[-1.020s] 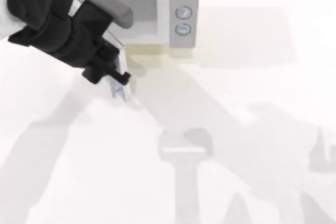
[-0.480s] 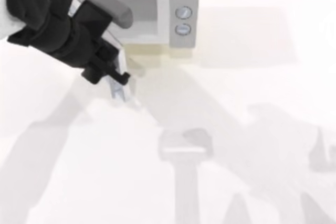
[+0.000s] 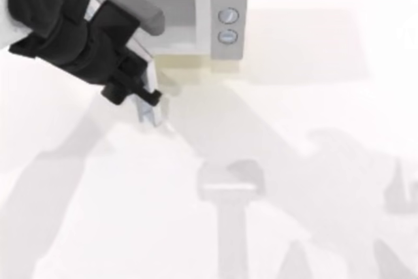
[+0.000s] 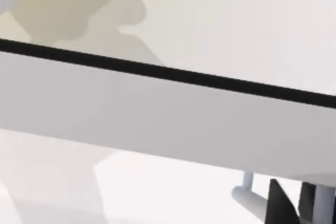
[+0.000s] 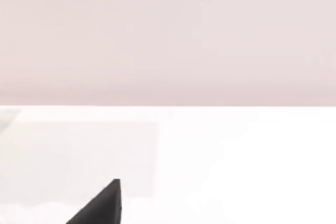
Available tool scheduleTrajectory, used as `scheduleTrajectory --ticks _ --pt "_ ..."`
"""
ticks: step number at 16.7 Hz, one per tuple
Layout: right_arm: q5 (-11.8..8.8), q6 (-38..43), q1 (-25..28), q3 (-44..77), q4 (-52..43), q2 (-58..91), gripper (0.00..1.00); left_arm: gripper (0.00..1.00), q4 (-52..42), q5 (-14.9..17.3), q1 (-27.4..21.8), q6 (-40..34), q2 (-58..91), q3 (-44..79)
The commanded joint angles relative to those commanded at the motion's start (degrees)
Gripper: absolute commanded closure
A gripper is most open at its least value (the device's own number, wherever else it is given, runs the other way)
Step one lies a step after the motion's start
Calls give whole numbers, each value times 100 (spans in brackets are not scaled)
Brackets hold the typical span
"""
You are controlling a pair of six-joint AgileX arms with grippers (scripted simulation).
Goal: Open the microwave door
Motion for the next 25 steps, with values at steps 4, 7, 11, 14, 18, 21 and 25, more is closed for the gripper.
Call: scheduleTrajectory --ticks 4,7,11,14,18,21,25 --pt "0 0 0 0 0 0 0 100 -38 113 58 174 -19 -9" --pt "0 0 0 0 0 0 0 100 -186 302 241 598 -46 -85" --pt "0 0 0 0 0 0 0 100 -301 542 457 1092 -148 -140" --pt "0 0 0 0 0 0 0 100 -299 556 469 1115 -162 -136" --pt "0 0 0 0 0 0 0 100 -299 556 469 1115 -162 -136" --pt "0 0 0 0 0 0 0 100 -299 556 469 1115 -162 -136" --pt "0 0 0 0 0 0 0 100 -299 556 469 1115 -162 -136"
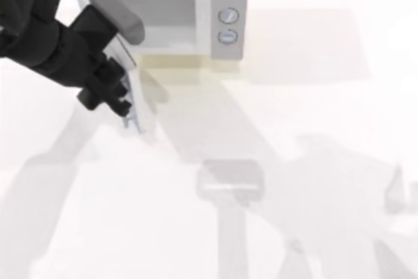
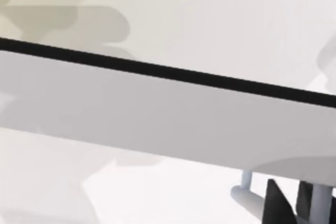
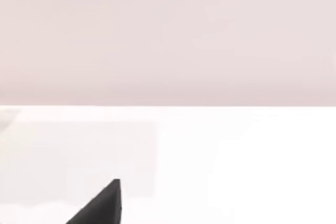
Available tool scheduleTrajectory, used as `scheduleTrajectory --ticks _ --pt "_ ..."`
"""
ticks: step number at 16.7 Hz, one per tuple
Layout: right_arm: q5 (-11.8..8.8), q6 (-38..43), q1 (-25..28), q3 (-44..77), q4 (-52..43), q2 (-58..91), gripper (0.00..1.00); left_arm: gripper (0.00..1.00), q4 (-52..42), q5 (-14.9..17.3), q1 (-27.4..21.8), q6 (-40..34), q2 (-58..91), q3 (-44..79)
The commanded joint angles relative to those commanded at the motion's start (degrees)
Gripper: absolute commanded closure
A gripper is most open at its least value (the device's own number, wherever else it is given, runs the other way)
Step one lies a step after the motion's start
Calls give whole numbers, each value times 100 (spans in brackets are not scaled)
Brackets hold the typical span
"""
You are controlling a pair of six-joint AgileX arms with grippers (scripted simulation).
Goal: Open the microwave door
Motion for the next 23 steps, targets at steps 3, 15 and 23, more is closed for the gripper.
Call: scheduleTrajectory --ticks 3,15,23 --pt "0 0 0 0 0 0 0 100 0 0 0 0 0 0" --pt "0 0 0 0 0 0 0 100 -67 72 68 196 12 13" --pt "0 0 0 0 0 0 0 100 -469 524 526 1262 0 45"
